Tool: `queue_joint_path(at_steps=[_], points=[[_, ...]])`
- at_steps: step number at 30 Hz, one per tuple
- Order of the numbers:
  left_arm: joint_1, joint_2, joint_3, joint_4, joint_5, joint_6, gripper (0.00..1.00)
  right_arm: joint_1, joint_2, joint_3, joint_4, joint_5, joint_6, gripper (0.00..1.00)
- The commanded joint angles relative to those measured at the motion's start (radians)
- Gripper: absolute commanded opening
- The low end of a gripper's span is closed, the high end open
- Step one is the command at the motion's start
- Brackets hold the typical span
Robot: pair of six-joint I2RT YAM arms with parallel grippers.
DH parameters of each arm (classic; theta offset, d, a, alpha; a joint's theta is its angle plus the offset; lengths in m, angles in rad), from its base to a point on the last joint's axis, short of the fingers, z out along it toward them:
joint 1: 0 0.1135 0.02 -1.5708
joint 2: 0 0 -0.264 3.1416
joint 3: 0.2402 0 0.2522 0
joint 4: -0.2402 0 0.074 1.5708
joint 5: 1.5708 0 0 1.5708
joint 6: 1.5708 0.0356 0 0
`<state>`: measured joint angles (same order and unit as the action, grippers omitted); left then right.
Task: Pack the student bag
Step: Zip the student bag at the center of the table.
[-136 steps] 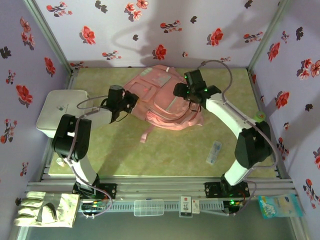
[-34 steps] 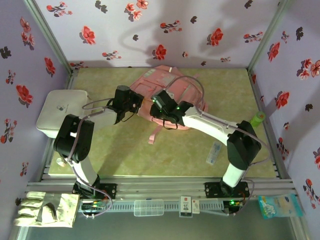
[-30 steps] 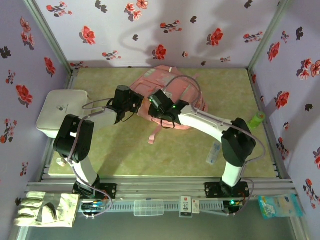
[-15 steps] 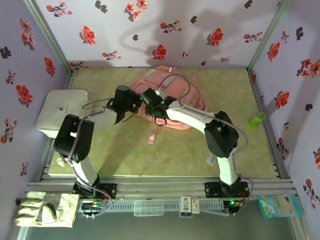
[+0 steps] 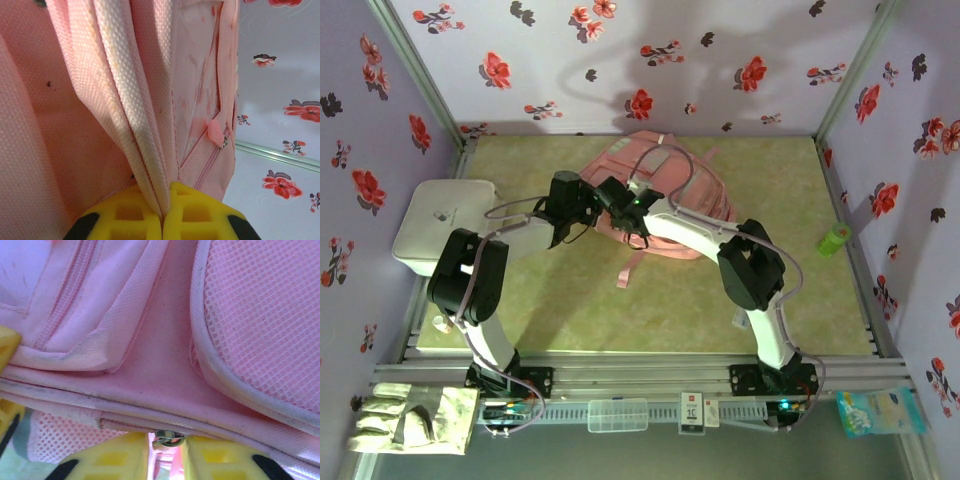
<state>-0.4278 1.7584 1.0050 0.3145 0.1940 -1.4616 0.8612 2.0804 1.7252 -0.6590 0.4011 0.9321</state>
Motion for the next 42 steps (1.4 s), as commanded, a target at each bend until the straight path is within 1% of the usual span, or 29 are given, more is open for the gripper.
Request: queue_joint_path(at_steps=[1, 4, 7, 10, 13, 14, 17, 24, 27, 36, 42], points=[[-0.016, -0.056, 0.004, 0.052, 0.059, -0.006, 0.00, -0.023, 0.036, 0.041, -0.050, 0.158, -0.037, 0.19], [-0.015, -0.053, 0.009, 0.052, 0.061, -0.004, 0.00, -0.032, 0.044, 0.046, -0.040, 0.158, -0.065, 0.13], [-0.012, -0.046, 0.013, 0.049, 0.061, 0.000, 0.00, -0.037, 0.024, 0.029, -0.022, 0.127, -0.088, 0.08], [-0.008, -0.039, 0.015, 0.044, 0.061, 0.007, 0.00, -0.039, -0.045, -0.017, 0.023, 0.049, -0.099, 0.05], [-0.005, -0.030, 0.017, 0.043, 0.059, 0.010, 0.00, -0.053, -0.119, -0.087, 0.096, -0.058, -0.085, 0.04], [-0.003, -0.027, 0.017, 0.041, 0.059, 0.013, 0.00, -0.064, -0.140, -0.107, 0.119, -0.120, -0.074, 0.03], [-0.002, -0.022, 0.018, 0.043, 0.056, 0.014, 0.00, -0.085, -0.177, -0.156, 0.159, -0.213, -0.045, 0.01], [-0.002, -0.021, 0.018, 0.038, 0.058, 0.021, 0.00, -0.098, -0.195, -0.213, 0.210, -0.314, -0.014, 0.00], [0.000, -0.019, 0.020, 0.032, 0.055, 0.028, 0.00, -0.097, -0.209, -0.225, 0.186, -0.322, -0.012, 0.00], [0.002, -0.004, 0.025, 0.029, 0.051, 0.045, 0.00, -0.108, -0.278, -0.343, 0.055, -0.240, 0.001, 0.00], [0.004, -0.005, 0.024, 0.025, 0.051, 0.050, 0.00, -0.114, -0.319, -0.423, -0.011, -0.164, -0.013, 0.00]])
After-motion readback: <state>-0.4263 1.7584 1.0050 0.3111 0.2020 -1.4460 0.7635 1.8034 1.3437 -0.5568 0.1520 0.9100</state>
